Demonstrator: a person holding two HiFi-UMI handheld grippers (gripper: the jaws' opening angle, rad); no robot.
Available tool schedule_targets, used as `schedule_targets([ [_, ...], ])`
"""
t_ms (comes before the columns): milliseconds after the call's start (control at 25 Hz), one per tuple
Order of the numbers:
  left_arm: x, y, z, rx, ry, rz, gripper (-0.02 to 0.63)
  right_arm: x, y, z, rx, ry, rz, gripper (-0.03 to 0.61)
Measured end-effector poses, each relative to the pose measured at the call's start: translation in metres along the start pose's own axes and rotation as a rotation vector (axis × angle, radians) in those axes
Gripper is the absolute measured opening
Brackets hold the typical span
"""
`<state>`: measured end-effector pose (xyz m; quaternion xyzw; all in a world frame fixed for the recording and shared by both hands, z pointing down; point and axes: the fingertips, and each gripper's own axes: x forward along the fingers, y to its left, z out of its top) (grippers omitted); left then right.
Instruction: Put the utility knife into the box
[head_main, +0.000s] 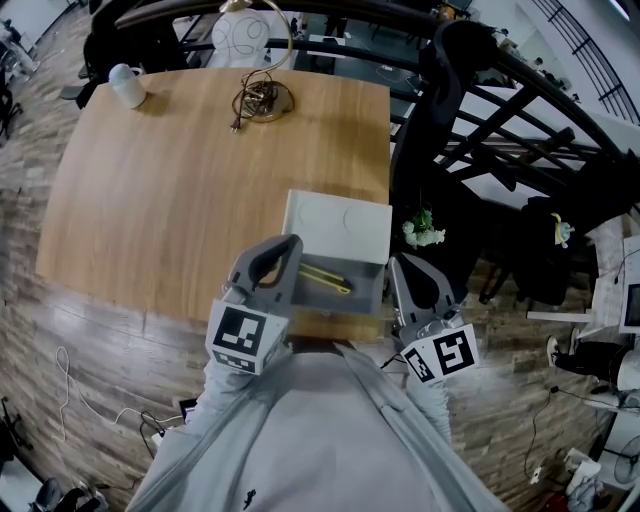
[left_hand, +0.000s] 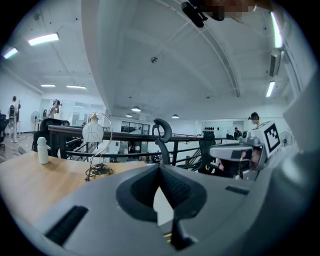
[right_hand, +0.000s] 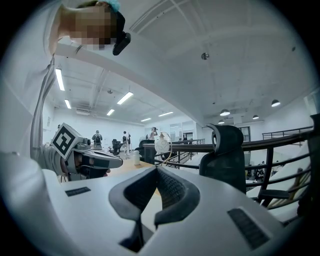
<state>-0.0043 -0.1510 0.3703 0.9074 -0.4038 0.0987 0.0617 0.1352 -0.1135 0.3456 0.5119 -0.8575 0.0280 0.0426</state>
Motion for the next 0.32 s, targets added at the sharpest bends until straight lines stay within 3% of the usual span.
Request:
schedule_targets([
  [320, -0.0023, 0.0012, 0.0011, 0.009, -0.002, 0.007, 0.018, -0.001, 0.0022, -0.0017, 0.0, 0.0, -0.003, 0.017],
])
